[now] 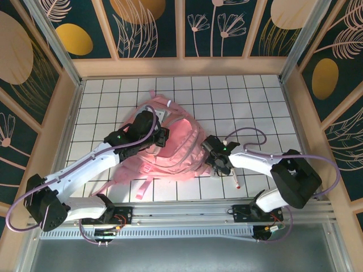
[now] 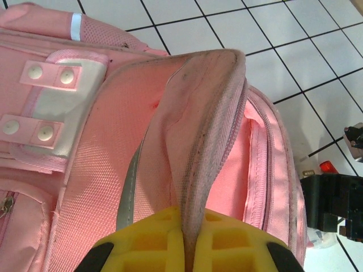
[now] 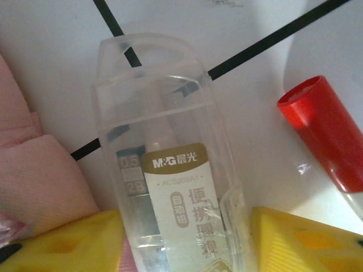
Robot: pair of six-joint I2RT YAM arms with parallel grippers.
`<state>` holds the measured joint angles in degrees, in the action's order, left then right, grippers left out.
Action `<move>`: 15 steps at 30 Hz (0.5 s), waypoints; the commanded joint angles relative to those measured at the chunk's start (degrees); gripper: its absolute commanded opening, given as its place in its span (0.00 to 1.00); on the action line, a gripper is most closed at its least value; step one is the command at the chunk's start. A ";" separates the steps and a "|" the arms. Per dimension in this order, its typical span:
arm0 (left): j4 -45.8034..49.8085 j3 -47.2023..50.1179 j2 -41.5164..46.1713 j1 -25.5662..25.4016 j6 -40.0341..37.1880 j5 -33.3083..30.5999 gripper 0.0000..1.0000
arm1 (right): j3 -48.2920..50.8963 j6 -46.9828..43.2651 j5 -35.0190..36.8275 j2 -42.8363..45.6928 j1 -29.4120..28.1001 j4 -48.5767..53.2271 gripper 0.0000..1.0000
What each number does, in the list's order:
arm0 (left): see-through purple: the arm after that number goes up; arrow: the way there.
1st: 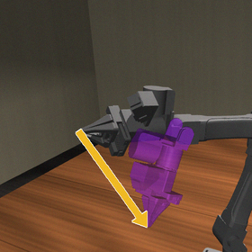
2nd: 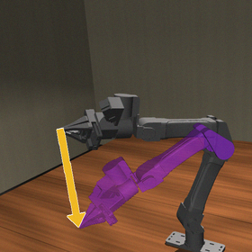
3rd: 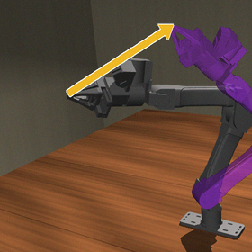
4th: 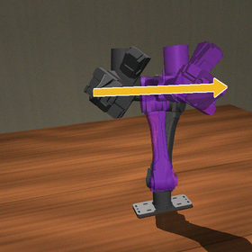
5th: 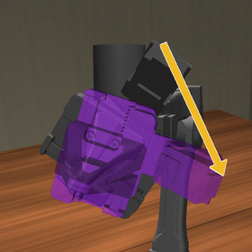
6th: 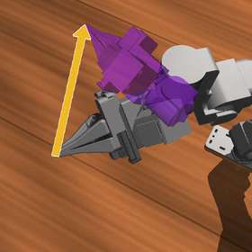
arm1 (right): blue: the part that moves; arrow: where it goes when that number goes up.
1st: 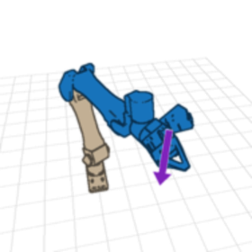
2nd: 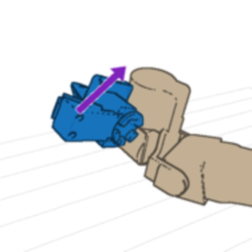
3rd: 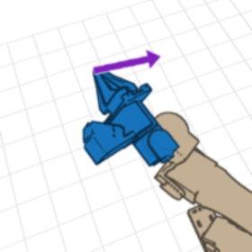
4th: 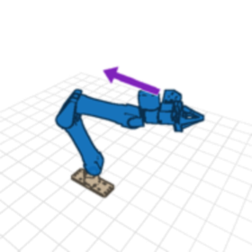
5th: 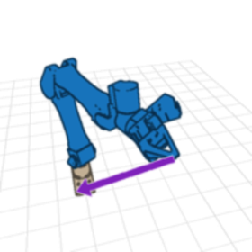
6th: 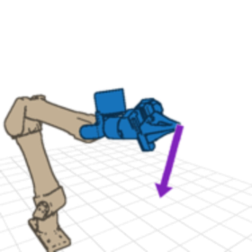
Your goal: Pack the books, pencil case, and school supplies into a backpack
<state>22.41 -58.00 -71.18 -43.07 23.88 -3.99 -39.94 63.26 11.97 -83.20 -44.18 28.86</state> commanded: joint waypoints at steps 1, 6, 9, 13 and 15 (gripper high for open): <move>-7.08 -0.13 2.71 0.10 0.98 -1.93 0.00 | 1.72 0.64 0.11 -1.61 0.37 -2.19 0.52; -8.41 0.19 2.54 0.09 2.06 -1.92 0.00 | 0.36 0.92 3.19 3.83 0.50 0.87 0.41; -8.87 0.47 2.28 0.09 2.31 -2.36 0.00 | -0.98 0.03 3.74 7.11 1.35 2.35 0.40; -9.08 0.67 1.44 0.19 2.30 -1.81 0.00 | -4.90 -1.12 4.95 10.20 1.88 6.38 0.40; -9.35 0.79 0.98 0.20 2.83 -1.33 0.00 | -8.48 -1.73 4.80 11.48 1.73 9.56 0.40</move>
<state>19.94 -57.10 -71.09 -43.07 25.67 -4.99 -43.68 62.67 13.93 -74.19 -42.57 33.91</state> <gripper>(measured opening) 0.057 0.434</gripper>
